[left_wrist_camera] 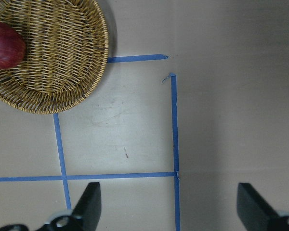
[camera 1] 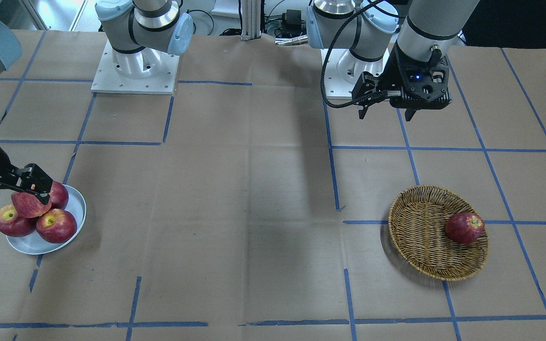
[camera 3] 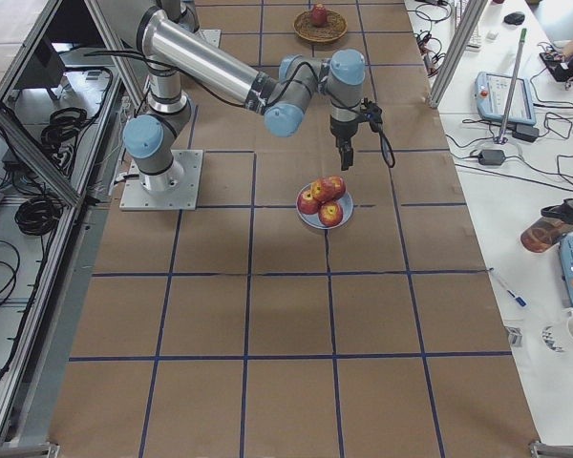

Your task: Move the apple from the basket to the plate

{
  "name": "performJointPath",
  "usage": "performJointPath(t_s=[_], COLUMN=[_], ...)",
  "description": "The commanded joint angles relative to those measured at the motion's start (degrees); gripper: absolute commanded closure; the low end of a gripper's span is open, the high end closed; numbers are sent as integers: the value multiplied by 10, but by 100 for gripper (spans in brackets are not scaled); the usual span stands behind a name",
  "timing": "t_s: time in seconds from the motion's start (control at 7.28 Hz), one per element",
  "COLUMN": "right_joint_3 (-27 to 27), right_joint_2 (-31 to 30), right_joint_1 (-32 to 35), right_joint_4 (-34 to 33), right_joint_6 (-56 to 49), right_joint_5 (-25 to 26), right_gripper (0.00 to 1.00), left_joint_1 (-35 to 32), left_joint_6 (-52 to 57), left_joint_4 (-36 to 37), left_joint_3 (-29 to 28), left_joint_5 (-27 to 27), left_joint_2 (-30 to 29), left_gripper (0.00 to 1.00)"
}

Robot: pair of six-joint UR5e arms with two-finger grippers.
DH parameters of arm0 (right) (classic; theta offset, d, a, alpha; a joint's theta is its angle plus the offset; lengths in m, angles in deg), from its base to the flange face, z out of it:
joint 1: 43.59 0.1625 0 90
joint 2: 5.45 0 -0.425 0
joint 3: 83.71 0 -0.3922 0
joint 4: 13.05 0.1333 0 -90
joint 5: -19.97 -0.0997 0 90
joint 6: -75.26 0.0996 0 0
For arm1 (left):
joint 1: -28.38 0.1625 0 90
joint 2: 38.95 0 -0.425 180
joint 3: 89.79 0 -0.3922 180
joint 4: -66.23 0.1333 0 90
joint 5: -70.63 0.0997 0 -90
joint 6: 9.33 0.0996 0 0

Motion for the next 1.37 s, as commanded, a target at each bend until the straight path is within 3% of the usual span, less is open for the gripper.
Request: performJointPath(t_s=[0.0, 0.27, 0.41, 0.69, 1.24], right_joint_3=[-76, -113, -112, -114, -107], right_joint_2=[-17, -35, -38, -38, -55], right_joint_1=[65, 150, 172, 173, 173], right_joint_4=[123, 214, 221, 223, 219], right_joint_6=[116, 242, 271, 268, 266], right_joint_5=[2, 7, 7, 8, 6], right_gripper=[0, 0, 0, 0, 0], left_joint_1=[0, 0, 0, -2, -39], left_joint_6=[0, -1, -1, -1, 9], left_joint_4=[0, 0, -3, -28, -28], left_joint_3=[-1, -2, -10, -48, -57], left_joint_5=[-1, -1, 2, 3, -3], left_joint_2=[-1, -2, -7, -31, -48], left_gripper=[1, 1, 1, 1, 1])
